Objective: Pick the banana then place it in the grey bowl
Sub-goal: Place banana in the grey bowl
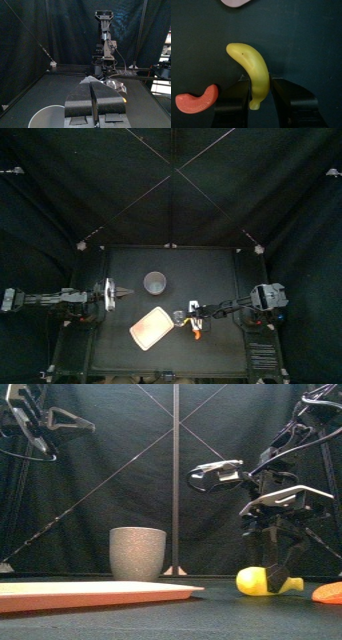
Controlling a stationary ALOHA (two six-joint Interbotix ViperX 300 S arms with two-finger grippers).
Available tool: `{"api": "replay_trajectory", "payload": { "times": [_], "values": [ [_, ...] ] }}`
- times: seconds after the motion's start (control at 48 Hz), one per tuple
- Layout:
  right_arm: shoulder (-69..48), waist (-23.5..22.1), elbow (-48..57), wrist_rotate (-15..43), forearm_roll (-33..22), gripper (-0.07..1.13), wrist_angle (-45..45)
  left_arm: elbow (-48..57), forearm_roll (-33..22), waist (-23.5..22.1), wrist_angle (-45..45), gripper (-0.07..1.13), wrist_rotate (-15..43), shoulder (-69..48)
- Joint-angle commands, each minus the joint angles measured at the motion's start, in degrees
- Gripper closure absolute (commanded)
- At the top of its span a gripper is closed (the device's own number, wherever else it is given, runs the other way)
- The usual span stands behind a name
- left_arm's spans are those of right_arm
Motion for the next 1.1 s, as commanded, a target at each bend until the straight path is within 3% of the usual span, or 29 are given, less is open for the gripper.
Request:
{"api": "replay_trajectory", "payload": {
  "times": [0.021,0.25,0.479,0.708,1.104],
  "values": [
    [-2.0,-0.1,-2.0,0.0,0.3,0.57,-0.4,-0.6,-0.2,0.1,-0.5,1.07,0.0,0.2],
    [-4.7,-1.2,-9.1,0.1,-1.5,0.58,-3.1,-0.6,-0.2,0.1,-0.5,1.07,0.0,0.2],
    [-2.3,-10.6,-19.6,0.7,-6.2,0.58,-15.4,-0.7,-0.1,0.1,-1.1,1.07,0.0,0.2],
    [5.9,-19.4,-27.7,0.7,-6.1,0.58,-22.8,-0.6,0.1,0.1,-1.7,1.07,0.0,0.1],
    [9.7,-21.8,-28.2,0.7,-6.0,0.57,-22.0,-0.4,1.3,0.1,-1.7,1.07,0.0,0.1]
  ]
}}
